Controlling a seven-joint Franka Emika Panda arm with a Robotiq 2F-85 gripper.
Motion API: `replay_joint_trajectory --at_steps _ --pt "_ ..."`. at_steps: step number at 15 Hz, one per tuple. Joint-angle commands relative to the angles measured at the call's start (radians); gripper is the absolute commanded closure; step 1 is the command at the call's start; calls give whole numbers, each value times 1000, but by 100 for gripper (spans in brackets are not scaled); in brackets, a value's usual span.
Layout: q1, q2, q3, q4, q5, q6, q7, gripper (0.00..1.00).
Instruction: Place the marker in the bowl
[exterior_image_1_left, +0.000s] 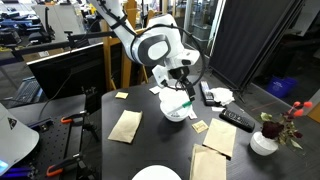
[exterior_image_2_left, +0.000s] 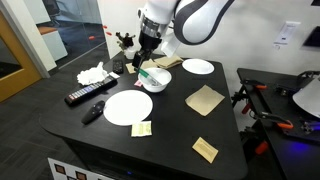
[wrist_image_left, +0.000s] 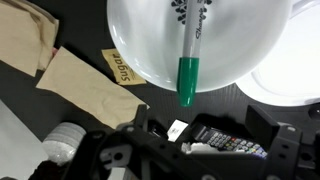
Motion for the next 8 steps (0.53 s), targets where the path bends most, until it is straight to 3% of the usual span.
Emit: replay_joint_trajectory --at_steps 1,8 --pt "74 -96 -61 -88 -27 26 44 0" --pt "70 -291 -19 -208 -25 -66 55 0"
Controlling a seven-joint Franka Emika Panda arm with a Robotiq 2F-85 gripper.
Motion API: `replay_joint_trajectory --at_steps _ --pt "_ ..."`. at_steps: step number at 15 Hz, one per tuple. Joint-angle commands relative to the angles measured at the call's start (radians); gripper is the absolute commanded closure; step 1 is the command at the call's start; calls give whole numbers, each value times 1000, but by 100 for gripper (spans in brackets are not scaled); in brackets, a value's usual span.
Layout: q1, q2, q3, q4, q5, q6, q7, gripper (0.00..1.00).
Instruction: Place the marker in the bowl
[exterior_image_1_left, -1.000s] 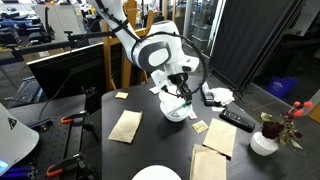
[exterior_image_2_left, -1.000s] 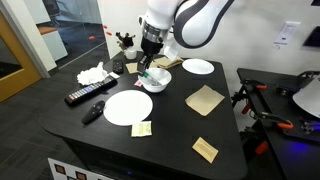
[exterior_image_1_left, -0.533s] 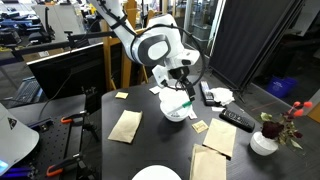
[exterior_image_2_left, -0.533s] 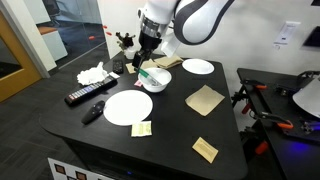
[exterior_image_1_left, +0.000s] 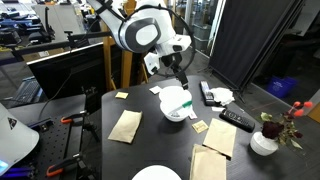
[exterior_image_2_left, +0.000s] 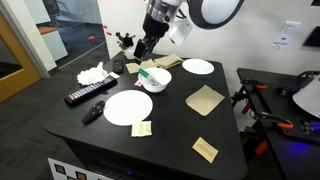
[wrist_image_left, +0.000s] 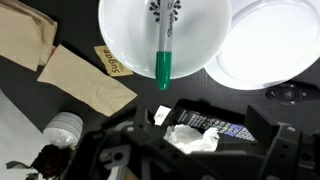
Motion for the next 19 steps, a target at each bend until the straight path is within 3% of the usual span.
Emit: replay_joint_trajectory --at_steps 1,3,4,9,12,19 --pt "-19 -151 29 -100 -24 -74 36 0" --pt "9 -195 12 -124 17 -121 8 0" --pt "-50 -221 67 -127 -34 -161 41 0" --pt "-167 -303 213 -150 -10 -300 21 0" --pt "-223 -266 273 -121 -16 -282 12 0" --pt "-242 -259 288 -121 -14 -281 11 0"
